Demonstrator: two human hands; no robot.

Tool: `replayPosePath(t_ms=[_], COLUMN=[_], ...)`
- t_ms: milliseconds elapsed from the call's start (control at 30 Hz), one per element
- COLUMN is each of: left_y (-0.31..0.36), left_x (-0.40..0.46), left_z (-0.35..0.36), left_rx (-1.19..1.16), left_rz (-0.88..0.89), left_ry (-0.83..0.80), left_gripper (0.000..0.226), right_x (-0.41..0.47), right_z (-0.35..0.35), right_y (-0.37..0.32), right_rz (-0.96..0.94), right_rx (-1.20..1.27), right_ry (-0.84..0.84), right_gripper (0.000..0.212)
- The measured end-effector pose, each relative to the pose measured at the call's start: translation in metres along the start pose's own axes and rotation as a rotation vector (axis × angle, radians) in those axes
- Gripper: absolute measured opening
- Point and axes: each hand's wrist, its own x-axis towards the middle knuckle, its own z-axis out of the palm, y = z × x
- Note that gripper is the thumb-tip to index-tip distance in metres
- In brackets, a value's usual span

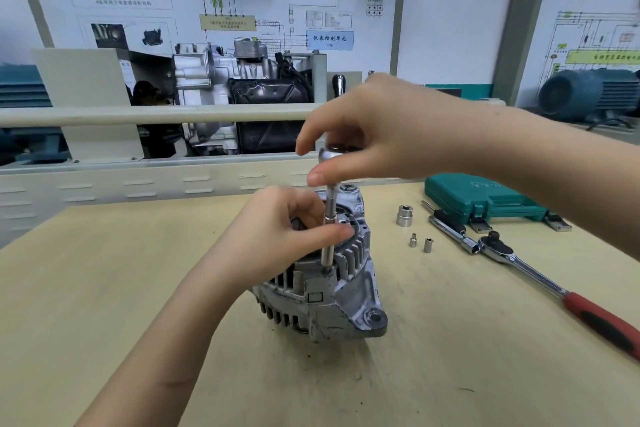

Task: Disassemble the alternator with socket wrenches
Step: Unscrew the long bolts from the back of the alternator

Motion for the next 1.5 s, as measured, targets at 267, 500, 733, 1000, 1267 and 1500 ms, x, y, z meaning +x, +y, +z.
replayPosePath(t_ms=[267, 500, 733, 1000, 1267, 1500], left_y=[0.0, 0.003, 0.003, 0.002, 0.002, -0.002], left_x=[-0.001, -0.001, -0.001, -0.002, -0.002, 0.001], left_z=[-0.01, -0.002, -0.01, -0.006, -0.004, -0.005], left_rx=[-0.09, 0.015, -0.064, 0.003, -0.004, -0.074], left_rz=[0.013, 0.022, 0.008, 0.037, 0.044, 0.053], left_ry=[-0.129, -0.032, -0.133, -0.011, 0.006, -0.015], left_gripper=[0.033, 0.035, 0.032, 0.029, 0.03, 0.041], right_x=[0.0, 0.0, 0.0, 0.0, -0.003, -0.009], right_z=[0.001, -0.001, 0.001, 0.0, 0.001, -0.014], right_y=[0.001, 0.001, 0.001, 0.005, 0.004, 0.014], right_rz=[-0.052, -0.02, -0.042, -0.041, 0.031, 0.092], right_rx=[0.105, 0.025, 0.052, 0.069, 0.002, 0.024], right_ry=[-0.024, -0.006, 0.004, 0.002, 0.003, -0.172], right_gripper=[0.023, 0.03, 0.027, 0.026, 0.035, 0.038])
